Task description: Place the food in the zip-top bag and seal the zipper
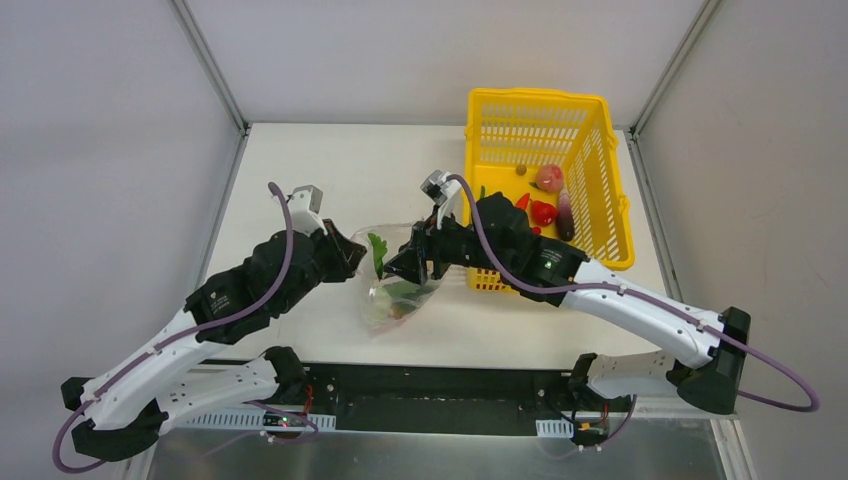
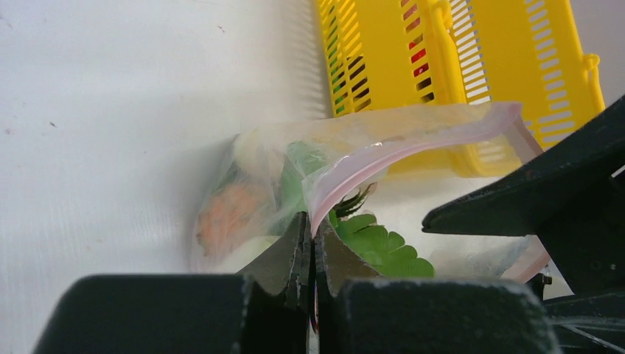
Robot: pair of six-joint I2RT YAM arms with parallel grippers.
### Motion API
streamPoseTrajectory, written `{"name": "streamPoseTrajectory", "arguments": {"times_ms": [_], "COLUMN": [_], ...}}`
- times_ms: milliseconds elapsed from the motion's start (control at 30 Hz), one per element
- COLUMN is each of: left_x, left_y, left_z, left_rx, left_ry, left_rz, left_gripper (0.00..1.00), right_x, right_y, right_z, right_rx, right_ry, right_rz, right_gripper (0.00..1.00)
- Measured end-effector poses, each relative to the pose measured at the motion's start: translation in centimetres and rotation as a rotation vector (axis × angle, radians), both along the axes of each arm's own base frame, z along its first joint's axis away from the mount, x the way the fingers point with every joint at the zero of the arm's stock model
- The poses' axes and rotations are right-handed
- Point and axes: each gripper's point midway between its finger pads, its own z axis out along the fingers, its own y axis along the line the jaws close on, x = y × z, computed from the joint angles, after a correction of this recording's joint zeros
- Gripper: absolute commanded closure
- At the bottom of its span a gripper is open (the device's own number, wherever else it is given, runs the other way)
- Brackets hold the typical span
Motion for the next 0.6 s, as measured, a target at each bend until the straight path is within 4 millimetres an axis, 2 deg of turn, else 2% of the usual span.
{"name": "streamPoseTrajectory", "arguments": {"times_ms": [333,600], "left_x": [-0.6,-1.0], "left_y": [-2.0,-0.9], "left_z": [0.1,1.3], "left_rx": [-0.012,-0.035], "left_ry": [0.021,-0.008], "left_rz": [-0.098,-0.080], "left_gripper": [1.00,1.00], "right_x": [2.5,2.9], "right_y": [2.3,2.6], "right_z": [-0.7,2.3], "right_rx": [-0.013,0.065], "right_ry": [-0.006,-0.008], "right_rz": [-0.062,-0.055], "right_gripper": [0.45,0.49]}}
